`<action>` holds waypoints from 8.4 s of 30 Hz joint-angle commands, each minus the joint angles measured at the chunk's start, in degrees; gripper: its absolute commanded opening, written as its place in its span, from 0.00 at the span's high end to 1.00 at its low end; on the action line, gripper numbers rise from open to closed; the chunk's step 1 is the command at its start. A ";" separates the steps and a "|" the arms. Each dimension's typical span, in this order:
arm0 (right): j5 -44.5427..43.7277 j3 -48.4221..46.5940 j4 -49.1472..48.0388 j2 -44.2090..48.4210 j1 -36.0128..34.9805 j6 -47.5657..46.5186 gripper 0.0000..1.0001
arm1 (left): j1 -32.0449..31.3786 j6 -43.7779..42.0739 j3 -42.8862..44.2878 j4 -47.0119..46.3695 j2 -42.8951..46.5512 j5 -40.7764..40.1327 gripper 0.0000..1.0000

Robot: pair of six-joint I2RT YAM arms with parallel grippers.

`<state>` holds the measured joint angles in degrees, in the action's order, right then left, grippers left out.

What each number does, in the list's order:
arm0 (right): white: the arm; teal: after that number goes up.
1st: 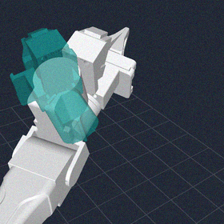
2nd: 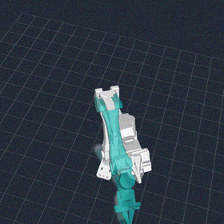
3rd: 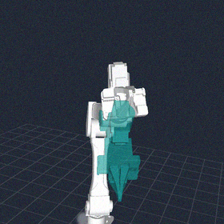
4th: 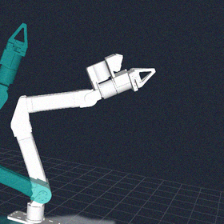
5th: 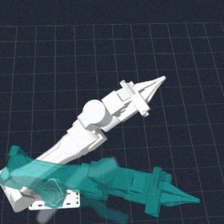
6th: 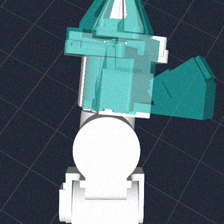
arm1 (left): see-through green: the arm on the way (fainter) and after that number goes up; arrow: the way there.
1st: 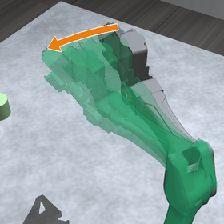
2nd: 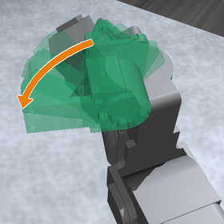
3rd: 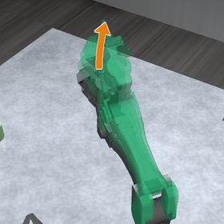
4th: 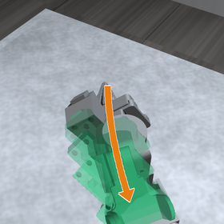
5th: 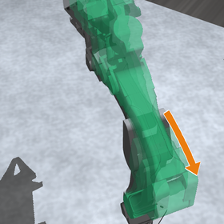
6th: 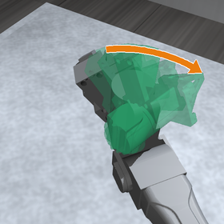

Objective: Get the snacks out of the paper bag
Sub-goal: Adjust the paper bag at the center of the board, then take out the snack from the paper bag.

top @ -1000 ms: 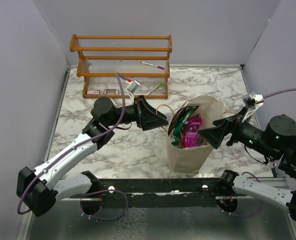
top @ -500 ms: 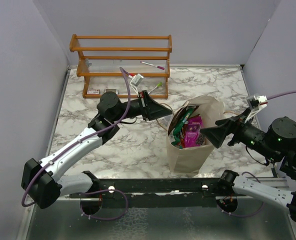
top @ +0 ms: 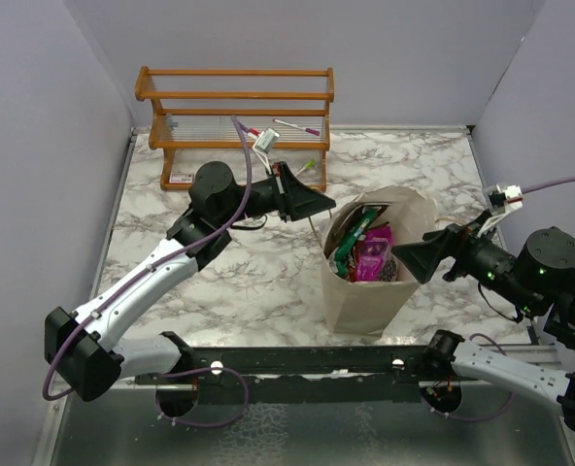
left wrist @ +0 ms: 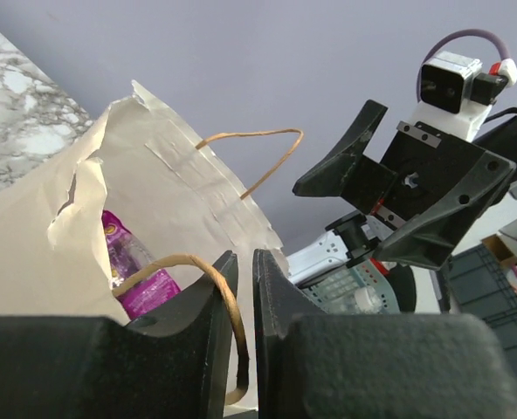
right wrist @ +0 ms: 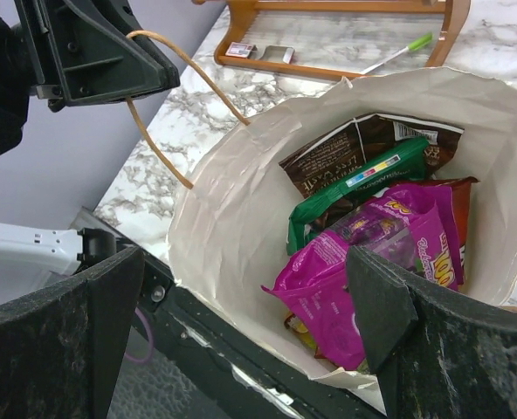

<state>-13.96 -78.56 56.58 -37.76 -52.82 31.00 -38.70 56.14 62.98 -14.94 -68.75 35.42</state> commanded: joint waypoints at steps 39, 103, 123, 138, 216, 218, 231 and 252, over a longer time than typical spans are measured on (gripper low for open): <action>2.87 1.45 -3.27 0.88 -0.27 -1.07 0.01 | 20.85 -9.61 11.95 25.54 5.64 0.60 1.00; -7.53 0.57 -5.83 -29.72 5.22 -0.63 0.20 | 30.55 -25.65 39.98 39.64 -9.42 5.45 1.00; 22.43 13.10 -28.73 -31.24 6.85 6.14 0.74 | 30.90 -26.10 31.97 27.38 -0.45 6.81 1.00; 9.27 8.19 -15.50 -22.39 6.90 -13.48 0.39 | 30.77 -12.93 13.55 6.35 6.57 20.17 1.00; 44.87 10.88 -31.36 -49.41 1.22 -86.03 0.36 | 30.76 -24.77 15.05 25.60 7.69 20.48 1.00; 44.67 10.49 -31.83 -49.90 1.23 -84.97 0.50 | 30.79 -25.06 14.89 25.50 7.83 20.32 1.00; 49.30 10.26 -34.44 -44.49 1.23 -78.95 0.85 | 30.79 -32.11 11.00 30.20 10.72 19.26 1.00; 43.21 14.05 -43.83 -29.48 1.23 -65.44 0.99 | 30.79 -34.77 6.81 31.54 14.08 16.68 1.00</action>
<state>30.94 -63.48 19.90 -72.99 -51.42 -39.09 -8.21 22.59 70.37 16.73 -55.86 53.63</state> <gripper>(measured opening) 0.206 0.020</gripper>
